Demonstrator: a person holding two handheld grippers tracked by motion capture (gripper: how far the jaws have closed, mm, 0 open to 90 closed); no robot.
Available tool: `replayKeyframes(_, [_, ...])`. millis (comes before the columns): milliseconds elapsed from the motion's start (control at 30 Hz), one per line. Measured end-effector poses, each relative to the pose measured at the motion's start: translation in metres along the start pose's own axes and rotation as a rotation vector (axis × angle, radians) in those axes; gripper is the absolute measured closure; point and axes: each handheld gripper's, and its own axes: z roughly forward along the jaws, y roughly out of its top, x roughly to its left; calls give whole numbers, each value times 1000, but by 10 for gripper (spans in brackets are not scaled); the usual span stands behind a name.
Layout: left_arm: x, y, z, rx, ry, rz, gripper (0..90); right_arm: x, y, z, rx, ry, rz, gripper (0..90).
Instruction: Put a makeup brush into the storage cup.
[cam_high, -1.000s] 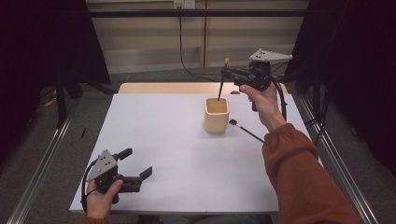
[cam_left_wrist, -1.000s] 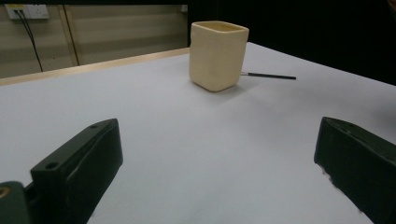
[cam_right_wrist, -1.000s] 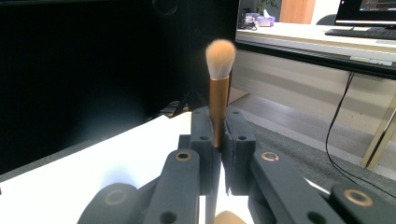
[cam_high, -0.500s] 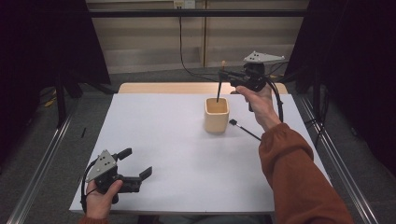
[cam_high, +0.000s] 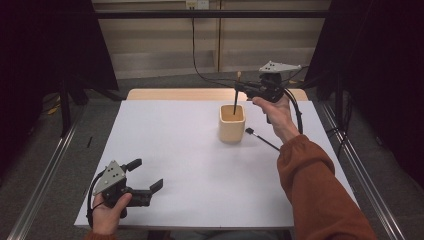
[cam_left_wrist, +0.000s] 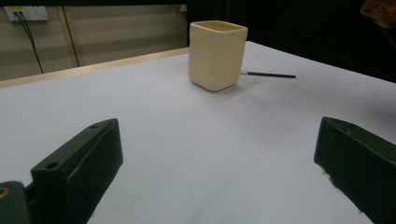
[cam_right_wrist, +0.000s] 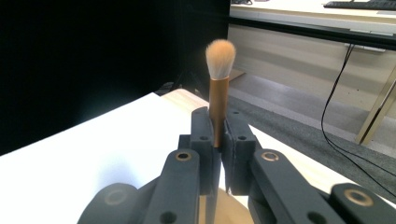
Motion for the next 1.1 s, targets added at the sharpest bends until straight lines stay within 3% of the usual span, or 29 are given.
replayKeyframes(700, [2, 1, -1, -8, 5, 1, 12, -1, -17, 9, 32, -4, 7, 845])
replayKeyframes(1100, [1, 0, -1, -2, 2, 8, 12, -5, -29, 10, 36, -8, 36, 844])
